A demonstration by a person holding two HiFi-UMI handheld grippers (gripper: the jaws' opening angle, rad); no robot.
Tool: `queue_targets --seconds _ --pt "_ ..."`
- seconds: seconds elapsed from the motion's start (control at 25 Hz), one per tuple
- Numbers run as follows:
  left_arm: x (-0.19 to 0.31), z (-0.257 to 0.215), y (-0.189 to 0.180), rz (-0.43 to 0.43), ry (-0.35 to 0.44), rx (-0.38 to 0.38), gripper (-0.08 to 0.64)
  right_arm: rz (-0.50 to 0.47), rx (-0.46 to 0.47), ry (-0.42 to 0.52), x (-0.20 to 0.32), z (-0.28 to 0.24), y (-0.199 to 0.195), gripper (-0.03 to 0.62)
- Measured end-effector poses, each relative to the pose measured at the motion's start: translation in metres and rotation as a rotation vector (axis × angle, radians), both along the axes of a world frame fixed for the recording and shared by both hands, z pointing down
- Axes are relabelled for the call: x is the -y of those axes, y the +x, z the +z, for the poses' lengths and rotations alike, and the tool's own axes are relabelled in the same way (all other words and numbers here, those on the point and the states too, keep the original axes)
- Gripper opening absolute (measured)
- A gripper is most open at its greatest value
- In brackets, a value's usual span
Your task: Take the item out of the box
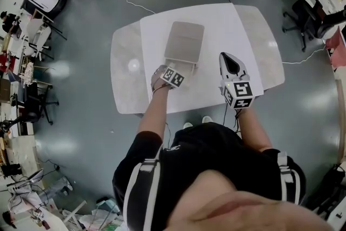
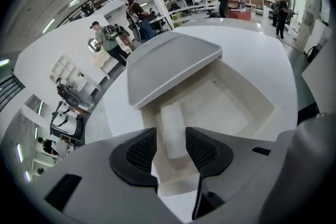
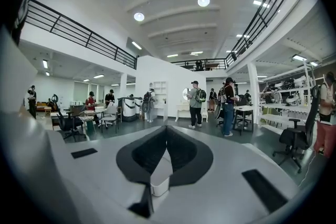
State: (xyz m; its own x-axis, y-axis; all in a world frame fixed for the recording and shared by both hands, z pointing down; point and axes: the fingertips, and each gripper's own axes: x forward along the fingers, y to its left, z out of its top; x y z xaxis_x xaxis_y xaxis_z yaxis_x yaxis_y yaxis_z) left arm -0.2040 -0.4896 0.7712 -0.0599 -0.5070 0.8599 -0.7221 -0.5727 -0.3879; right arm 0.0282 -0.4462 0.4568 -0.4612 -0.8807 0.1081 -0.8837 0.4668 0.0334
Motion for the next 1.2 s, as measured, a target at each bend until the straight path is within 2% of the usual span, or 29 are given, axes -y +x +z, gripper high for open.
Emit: queue_targets --seconds 0.32,0.68,0.88,1.08,1.2 --pt "0.009 0.023 0.010 0.010 -0.072 -0.010 0.167 0.003 -0.012 -0.014 0.010 0.010 0.000 0.012" --pt "0.018 0.029 0.013 0.064 -0.081 0.081 0.149 0.015 -0.018 -0.032 0.016 0.013 0.009 0.012" --pt "0.016 0.020 0.020 0.054 -0.093 0.032 0.140 0.009 -0.011 -0.036 0.017 0.015 0.011 0.012" --pt "0.013 -0.003 0.032 0.055 -0.052 -0.039 0.138 0.003 0.044 -0.065 0.016 0.020 0.015 0.012" --pt "0.006 -0.018 0.036 0.062 -0.043 -0.056 0.135 -0.006 0.025 -0.048 0.015 0.017 0.013 0.012"
